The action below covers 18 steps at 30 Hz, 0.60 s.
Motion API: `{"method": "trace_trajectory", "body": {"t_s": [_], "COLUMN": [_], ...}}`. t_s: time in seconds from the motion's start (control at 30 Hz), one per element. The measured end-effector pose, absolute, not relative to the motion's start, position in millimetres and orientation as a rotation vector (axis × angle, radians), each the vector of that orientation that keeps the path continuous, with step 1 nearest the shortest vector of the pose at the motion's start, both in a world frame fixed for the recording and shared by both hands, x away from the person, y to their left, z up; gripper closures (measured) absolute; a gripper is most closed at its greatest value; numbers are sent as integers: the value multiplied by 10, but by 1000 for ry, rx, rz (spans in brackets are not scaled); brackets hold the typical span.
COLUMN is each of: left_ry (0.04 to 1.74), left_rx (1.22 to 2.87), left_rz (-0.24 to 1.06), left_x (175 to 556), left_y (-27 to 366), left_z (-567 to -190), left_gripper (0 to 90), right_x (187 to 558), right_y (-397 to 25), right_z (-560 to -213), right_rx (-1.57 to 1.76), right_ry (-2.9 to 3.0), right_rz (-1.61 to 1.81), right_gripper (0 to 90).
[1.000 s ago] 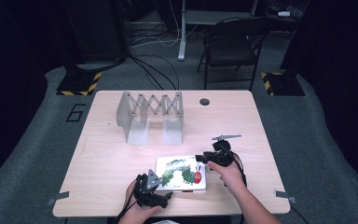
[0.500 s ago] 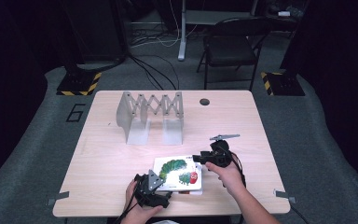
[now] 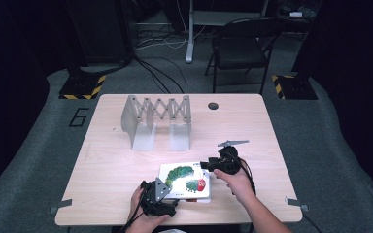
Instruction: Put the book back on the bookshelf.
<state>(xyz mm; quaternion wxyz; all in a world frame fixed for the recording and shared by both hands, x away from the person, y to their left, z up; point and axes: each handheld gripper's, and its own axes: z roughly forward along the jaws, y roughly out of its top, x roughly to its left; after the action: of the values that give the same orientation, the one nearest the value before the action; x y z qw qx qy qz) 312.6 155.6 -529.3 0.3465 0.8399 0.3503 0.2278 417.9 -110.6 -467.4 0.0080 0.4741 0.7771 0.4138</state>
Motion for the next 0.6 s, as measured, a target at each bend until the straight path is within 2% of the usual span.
{"method": "trace_trajectory", "body": {"t_s": [0.2,0.4,0.6], "left_ry": [845,754,734], "left_rx": [2211,2234,2226], "left_rz": [625,685,660], "left_x": [3110,3038,3052], "left_y": [1543,1488,1517], "left_z": [-5273,-5255,-5263], "left_gripper": [60,178,181], "right_x": [4190,4195,4209], "right_y": [-1109,-1103,-1104], "right_z": [-4690,-4709,-4740], "right_rx": [1478,1466,1463], "right_ry": [2436,2443,2447], "right_rz": [1287,1265,1259], "right_gripper": [506,506,506]}}
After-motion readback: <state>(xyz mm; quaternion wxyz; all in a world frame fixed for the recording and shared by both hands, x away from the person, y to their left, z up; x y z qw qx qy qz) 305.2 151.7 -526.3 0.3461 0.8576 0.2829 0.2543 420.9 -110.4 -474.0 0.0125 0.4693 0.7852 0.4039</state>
